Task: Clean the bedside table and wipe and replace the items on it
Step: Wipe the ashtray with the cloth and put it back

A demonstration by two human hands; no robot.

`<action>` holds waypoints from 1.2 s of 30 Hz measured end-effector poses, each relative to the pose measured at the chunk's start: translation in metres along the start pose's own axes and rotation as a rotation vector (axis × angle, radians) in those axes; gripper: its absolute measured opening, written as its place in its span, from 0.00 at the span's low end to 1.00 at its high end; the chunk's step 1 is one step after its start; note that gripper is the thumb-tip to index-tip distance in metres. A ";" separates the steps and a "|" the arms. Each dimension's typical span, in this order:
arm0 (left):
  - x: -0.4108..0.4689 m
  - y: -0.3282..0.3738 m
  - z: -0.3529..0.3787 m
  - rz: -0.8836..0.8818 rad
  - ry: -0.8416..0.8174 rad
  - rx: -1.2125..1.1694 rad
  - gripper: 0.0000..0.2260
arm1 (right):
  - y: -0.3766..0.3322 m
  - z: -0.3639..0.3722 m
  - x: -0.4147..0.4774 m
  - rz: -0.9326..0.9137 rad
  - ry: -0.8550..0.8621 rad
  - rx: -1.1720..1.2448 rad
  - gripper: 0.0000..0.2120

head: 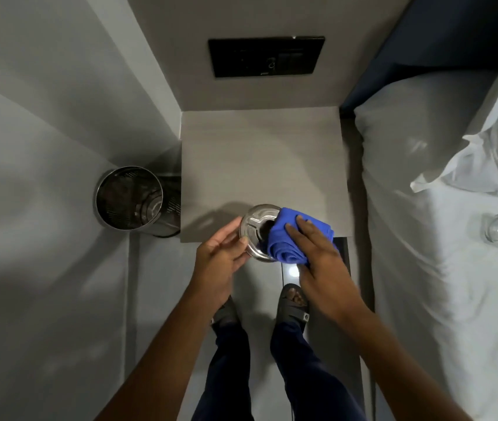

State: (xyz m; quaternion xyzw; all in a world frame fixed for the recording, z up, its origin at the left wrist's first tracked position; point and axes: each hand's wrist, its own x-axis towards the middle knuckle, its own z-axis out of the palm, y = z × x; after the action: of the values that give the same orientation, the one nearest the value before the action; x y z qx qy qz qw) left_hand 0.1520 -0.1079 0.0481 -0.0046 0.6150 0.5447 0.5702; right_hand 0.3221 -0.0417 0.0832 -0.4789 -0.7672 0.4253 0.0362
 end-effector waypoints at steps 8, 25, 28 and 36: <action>0.012 0.008 -0.027 -0.019 0.118 -0.012 0.12 | -0.048 0.057 0.032 -0.161 -0.113 0.011 0.29; 0.232 0.088 -0.035 0.153 0.390 -0.220 0.19 | -0.031 0.050 0.095 0.269 0.120 0.390 0.22; 0.263 0.092 -0.035 0.194 0.458 -0.107 0.22 | -0.028 0.047 0.096 0.280 0.145 0.451 0.25; 0.270 0.086 -0.026 0.204 0.290 0.255 0.25 | -0.001 0.053 0.082 0.396 0.177 0.634 0.27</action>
State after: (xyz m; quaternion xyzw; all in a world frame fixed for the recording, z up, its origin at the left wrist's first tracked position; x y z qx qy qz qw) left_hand -0.0149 0.0755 -0.0915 0.0513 0.7519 0.5109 0.4136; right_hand 0.2523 -0.0117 0.0217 -0.6178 -0.4841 0.5972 0.1657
